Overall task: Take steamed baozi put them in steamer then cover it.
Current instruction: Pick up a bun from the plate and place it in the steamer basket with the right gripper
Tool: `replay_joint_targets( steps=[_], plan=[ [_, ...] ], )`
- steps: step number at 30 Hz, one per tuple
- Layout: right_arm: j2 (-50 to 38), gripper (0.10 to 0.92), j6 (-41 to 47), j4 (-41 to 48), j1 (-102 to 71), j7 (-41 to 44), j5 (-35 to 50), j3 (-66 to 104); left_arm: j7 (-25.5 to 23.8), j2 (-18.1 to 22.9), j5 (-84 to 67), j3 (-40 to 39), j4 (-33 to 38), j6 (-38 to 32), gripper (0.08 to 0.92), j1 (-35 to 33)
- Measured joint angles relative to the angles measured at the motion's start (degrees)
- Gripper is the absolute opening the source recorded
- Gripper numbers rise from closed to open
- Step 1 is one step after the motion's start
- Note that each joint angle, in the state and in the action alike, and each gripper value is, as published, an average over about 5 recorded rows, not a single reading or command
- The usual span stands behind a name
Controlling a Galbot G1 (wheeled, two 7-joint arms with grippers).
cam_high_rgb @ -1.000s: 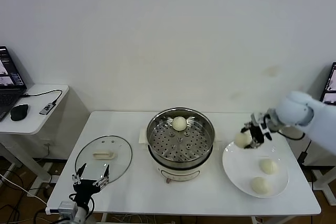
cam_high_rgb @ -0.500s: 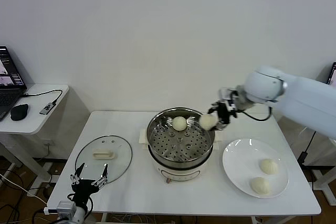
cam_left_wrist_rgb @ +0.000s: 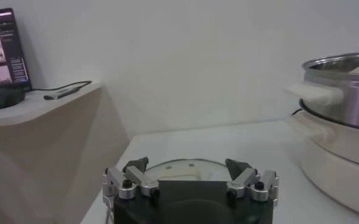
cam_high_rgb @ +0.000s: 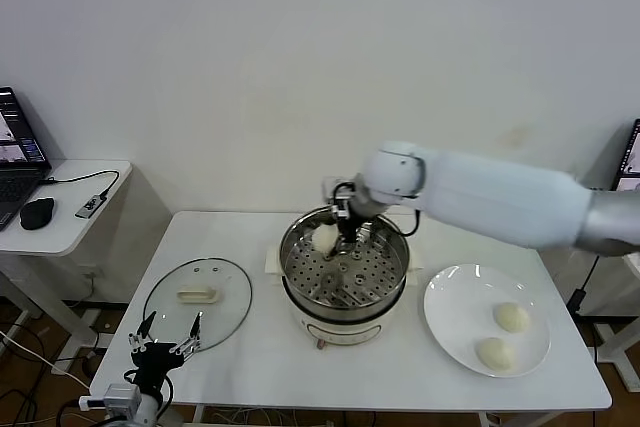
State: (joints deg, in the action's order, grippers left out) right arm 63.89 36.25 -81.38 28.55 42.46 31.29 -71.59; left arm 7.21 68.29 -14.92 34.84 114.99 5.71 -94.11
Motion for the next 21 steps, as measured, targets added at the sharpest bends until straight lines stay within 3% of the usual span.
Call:
replay_joint_targets(
  steps=[11, 21],
  plan=[
    [5.3, 0.621, 1.9, 4.9, -3.8, -1.5, -0.5, -0.2, 0.0, -0.3, -0.2, -0.2, -0.4, -0.1, 0.823, 0.3],
    [5.1, 0.811, 1.9, 5.2, -3.3, -0.1, -1.1, 0.0, 0.0, -0.2, -0.2, -0.3, -0.5, -0.1, 0.823, 0.5]
  ],
)
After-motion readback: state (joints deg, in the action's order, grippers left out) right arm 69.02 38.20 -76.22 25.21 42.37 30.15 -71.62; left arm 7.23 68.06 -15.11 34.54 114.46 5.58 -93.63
